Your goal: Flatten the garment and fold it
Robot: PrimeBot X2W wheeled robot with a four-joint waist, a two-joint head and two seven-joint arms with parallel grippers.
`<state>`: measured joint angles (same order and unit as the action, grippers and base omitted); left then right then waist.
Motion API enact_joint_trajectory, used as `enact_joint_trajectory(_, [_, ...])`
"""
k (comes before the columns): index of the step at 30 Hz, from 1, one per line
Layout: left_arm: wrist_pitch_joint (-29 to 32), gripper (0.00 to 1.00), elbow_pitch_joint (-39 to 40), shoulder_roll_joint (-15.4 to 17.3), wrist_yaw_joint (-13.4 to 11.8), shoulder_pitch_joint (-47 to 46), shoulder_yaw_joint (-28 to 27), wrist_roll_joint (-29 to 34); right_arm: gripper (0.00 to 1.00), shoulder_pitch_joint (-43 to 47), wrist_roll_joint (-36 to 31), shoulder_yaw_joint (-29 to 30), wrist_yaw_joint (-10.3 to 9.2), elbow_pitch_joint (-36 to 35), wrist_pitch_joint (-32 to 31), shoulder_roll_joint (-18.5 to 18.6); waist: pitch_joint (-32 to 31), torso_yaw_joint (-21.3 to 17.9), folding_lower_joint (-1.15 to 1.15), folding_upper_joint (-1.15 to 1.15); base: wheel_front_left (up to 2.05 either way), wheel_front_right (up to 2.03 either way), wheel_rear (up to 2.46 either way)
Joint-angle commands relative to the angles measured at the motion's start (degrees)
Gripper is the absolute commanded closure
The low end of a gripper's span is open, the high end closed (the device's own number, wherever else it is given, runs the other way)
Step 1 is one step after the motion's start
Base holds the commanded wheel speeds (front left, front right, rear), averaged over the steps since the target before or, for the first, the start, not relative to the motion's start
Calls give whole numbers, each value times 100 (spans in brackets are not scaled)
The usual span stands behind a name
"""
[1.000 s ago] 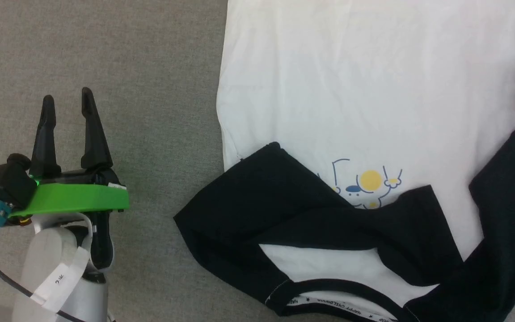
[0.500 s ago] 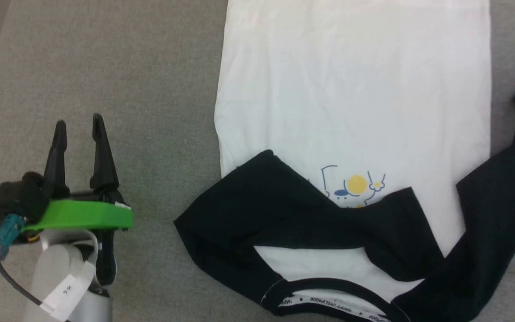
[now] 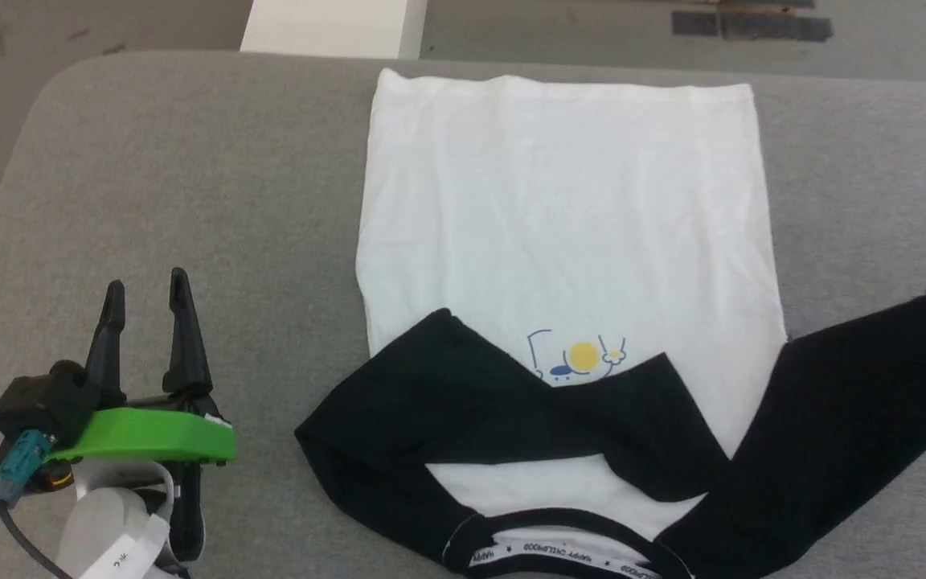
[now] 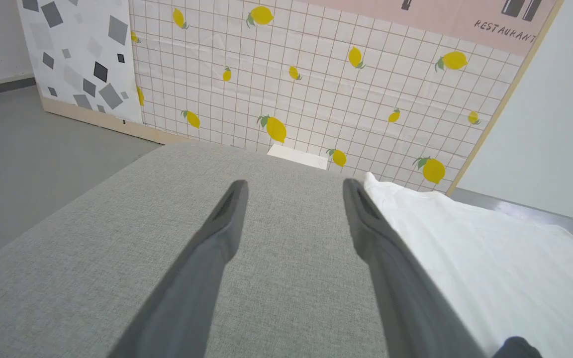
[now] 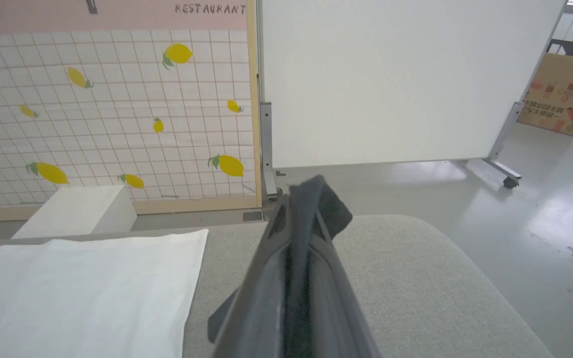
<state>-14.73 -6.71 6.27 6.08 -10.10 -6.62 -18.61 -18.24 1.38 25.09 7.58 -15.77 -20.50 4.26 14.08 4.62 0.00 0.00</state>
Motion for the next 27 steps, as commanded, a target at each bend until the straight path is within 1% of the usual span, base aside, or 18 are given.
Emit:
enact_joint_trajectory(1, [-27, 0, 18, 29, 22, 116, 1, 99, 100, 173, 43, -228, -9, -375, -14, -58, -236, -215, 0, 0, 0, 0, 0])
enact_joint_trajectory(2, [-27, 0, 1, 43, 29, 142, 13, 99, 100, 385, 81, -598, -9, -891, -108, -105, -279, -233, 0, 0, 0, 0, 0])
enact_joint_trajectory(5, [-27, 0, -25, 52, 45, 140, 58, 86, 100, 673, 123, -1272, -9, -1384, -257, -131, -327, -229, 0, 0, 0, 0, 0])
enact_joint_trajectory(9, [-27, 0, -52, 50, 59, 128, 108, 76, 100, 882, 255, -2184, -9, -1337, -357, -135, -363, -205, 0, 0, 0, 0, 0])
enact_joint_trajectory(15, [-27, 0, -12, 34, 65, 132, 200, 76, 100, 856, 354, -3607, -9, -269, -184, -137, -356, -84, 0, 0, 0, 0, 0])
enact_joint_trajectory(19, [-27, 0, -29, 42, 72, 92, 214, 39, 100, 686, 554, -4354, -9, 469, 57, -137, -285, 25, 0, 0, 0, 0, 0])
enact_joint_trajectory(24, [-27, 0, -34, -2, 75, 66, 254, 25, 100, 457, 627, -4998, -9, 1412, 219, -137, -211, 139, 0, 0, 0, 0, 0])
enact_joint_trajectory(27, [-27, 0, -44, -32, 70, 71, 255, 15, 100, 388, 611, -5259, -9, 1936, 146, -137, -186, 178, 0, 0, 0, 0, 0])
